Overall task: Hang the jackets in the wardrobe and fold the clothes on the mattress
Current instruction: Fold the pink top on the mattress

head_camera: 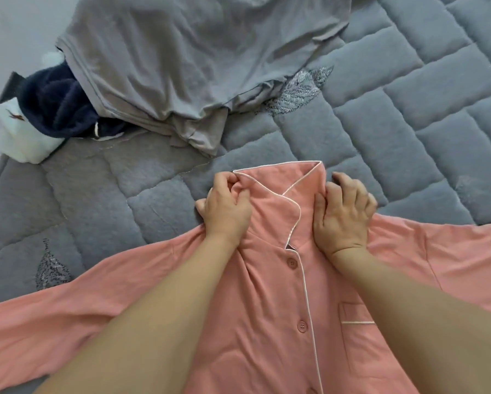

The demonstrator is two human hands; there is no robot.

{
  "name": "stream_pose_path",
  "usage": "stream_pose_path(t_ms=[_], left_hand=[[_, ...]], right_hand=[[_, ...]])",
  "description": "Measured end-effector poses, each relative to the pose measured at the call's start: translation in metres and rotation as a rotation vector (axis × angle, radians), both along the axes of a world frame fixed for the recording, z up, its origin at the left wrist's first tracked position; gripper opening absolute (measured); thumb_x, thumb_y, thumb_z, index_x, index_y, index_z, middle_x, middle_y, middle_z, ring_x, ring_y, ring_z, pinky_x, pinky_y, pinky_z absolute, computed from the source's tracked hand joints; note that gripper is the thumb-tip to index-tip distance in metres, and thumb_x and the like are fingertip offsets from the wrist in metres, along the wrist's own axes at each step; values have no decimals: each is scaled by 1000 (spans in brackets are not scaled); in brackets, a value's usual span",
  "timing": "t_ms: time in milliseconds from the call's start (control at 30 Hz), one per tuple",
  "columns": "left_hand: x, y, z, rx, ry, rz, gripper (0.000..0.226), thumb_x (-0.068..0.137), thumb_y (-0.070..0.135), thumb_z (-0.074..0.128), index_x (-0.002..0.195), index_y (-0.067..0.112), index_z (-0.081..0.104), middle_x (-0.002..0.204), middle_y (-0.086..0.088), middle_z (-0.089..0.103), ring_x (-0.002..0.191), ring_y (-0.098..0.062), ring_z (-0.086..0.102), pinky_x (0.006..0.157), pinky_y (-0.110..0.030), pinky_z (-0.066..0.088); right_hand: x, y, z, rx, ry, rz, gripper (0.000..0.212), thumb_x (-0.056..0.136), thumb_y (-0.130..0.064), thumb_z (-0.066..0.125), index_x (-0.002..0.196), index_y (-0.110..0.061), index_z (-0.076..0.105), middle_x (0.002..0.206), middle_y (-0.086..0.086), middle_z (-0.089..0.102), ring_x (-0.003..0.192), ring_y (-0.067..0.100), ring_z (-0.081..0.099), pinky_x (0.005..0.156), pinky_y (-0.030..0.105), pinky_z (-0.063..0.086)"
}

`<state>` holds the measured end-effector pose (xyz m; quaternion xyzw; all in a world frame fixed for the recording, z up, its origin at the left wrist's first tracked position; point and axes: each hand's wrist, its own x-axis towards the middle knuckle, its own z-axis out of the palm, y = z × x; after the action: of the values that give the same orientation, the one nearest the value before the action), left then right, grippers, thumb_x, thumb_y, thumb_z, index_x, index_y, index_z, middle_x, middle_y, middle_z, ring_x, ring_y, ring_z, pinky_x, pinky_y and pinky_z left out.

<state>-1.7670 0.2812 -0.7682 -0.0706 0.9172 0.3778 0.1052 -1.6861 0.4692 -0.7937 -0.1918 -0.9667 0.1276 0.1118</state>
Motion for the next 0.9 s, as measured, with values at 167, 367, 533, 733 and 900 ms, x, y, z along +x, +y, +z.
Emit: stream_pose_path(t_ms=[167,367,533,733,900], left_hand=[[-6,-5,0,14,-55,-32,28,89,24,64,104,31,42,100,17,56,102,-12,57,77,-24,14],[-5,-7,-10,61,-11,6,30,86,29,66,105,32,43,83,21,54,85,-2,47,79,-26,17],[-6,-16,16,278,-127,-76,11,87,17,61,88,26,55,89,9,62,98,-23,61,104,-42,41],[87,-47,61,2,264,-367,41,70,13,44,105,13,65,118,-8,63,117,-31,52,99,-43,35],[143,-61,50,-107,37,-491,52,77,31,36,122,26,61,161,6,27,150,-9,9,122,-52,-3]], right_hand=[[-1,2,-1,21,-4,-1,37,97,-33,39,115,-10,61,134,13,55,122,30,37,102,49,24],[1,6,-7,29,43,77,28,96,-24,49,121,-16,58,139,0,52,123,26,38,101,44,23],[7,2,11,-41,113,134,24,90,-9,49,110,-14,61,138,-2,55,124,26,46,101,41,24],[72,-11,47,-106,272,30,13,82,-6,49,85,-10,61,129,6,62,118,27,57,93,40,30],[90,-23,58,-285,287,52,28,83,-14,44,103,-6,63,134,12,59,120,32,56,98,46,35]])
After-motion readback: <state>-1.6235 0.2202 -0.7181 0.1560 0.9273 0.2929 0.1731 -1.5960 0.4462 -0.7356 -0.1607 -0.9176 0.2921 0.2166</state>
